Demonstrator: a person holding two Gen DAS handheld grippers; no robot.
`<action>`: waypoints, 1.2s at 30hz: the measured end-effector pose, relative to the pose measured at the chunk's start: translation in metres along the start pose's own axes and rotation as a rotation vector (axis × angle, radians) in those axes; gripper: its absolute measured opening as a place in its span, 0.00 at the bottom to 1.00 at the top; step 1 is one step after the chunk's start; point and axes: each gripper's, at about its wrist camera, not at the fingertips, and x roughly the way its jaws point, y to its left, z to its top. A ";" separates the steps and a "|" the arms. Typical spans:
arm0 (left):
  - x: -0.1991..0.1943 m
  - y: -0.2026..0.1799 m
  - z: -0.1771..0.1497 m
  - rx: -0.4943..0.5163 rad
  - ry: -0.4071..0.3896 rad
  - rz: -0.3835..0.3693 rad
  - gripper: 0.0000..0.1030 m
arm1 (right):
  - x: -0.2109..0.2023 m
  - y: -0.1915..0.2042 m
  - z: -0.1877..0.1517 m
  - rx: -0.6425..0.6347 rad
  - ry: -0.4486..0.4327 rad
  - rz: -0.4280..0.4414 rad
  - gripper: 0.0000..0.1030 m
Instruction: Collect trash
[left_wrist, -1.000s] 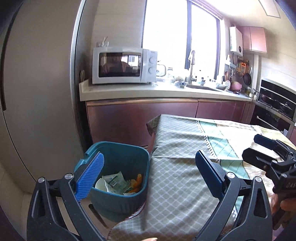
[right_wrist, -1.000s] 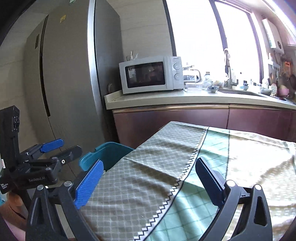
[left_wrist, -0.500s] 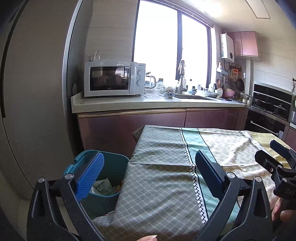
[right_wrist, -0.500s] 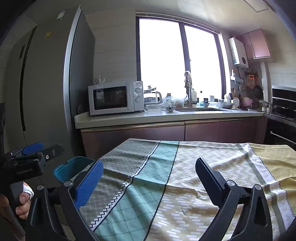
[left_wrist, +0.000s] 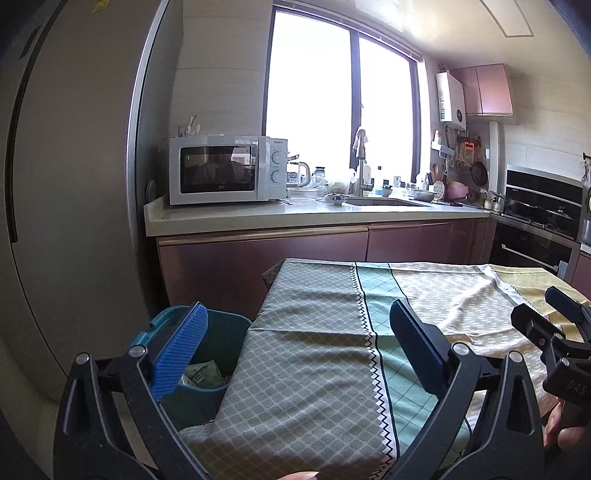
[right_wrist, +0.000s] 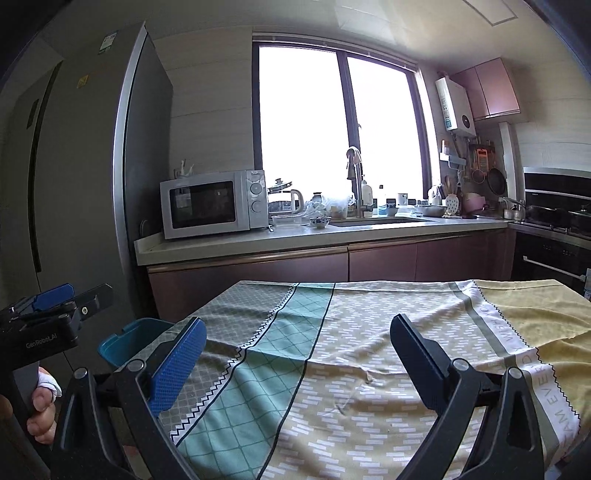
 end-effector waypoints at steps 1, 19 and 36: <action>0.000 -0.001 0.000 0.002 0.000 0.000 0.94 | -0.001 0.000 0.000 0.002 -0.002 -0.004 0.94; -0.011 -0.004 0.000 0.019 -0.027 0.028 0.95 | -0.013 -0.003 0.005 -0.002 -0.032 -0.026 0.94; -0.010 -0.003 0.000 0.019 -0.028 0.032 0.94 | -0.012 -0.008 0.004 0.006 -0.034 -0.032 0.94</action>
